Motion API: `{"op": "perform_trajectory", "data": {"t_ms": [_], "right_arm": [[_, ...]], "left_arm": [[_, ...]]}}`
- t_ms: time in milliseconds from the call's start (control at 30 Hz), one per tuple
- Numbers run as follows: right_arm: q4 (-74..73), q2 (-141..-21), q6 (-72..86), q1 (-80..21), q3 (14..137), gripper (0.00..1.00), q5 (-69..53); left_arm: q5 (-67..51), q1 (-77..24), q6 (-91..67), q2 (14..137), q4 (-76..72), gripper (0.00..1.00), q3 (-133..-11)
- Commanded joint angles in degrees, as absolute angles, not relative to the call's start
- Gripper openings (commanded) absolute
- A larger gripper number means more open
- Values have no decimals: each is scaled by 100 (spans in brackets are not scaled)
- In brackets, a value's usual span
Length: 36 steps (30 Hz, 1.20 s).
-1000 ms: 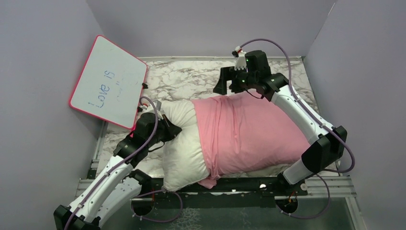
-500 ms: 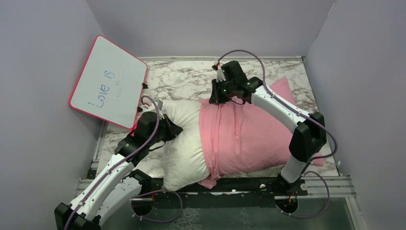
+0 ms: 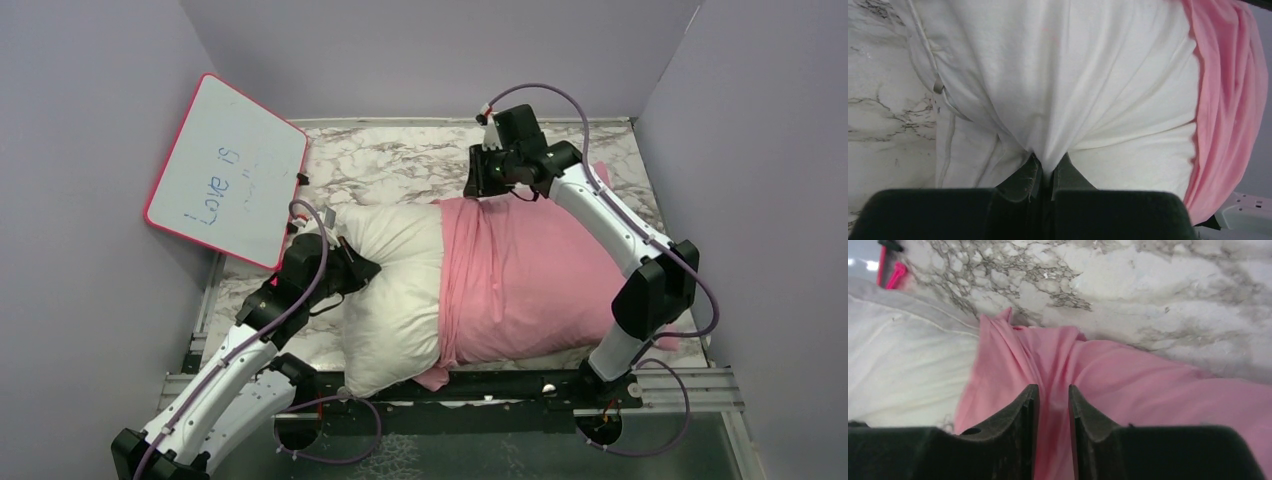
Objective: Remove the pillowcase from the pillow
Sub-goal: Remove the pillow from the pillowcase.
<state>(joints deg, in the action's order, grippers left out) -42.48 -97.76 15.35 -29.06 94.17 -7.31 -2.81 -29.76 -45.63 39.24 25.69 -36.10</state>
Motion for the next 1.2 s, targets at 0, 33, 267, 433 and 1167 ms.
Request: {"op": "perform_trajectory", "data": {"t_ms": [0, 33, 267, 433, 1167], "right_arm": [[-3825, -8996, 1371, -2629, 9549, 47, -1368], [-3866, -8835, 1357, -2635, 9525, 56, -1310], [-4553, -7438, 1359, -2629, 8607, 74, -1448], [-4508, -6007, 1991, -2631, 7060, 74, -2667], [-2704, -5448, 4818, -2630, 4423, 81, -1398]], "left_arm": [[105, -2953, -4392, 4035, 3440, 0, -3778], [122, -2953, -4356, 4074, 3440, 0, -3811], [41, -2954, -4354, 4479, 3092, 0, -3990], [8, -2926, -4220, 5213, 2412, 0, -4361], [-402, -1512, -3006, 5430, 4400, 99, -6112]]}}
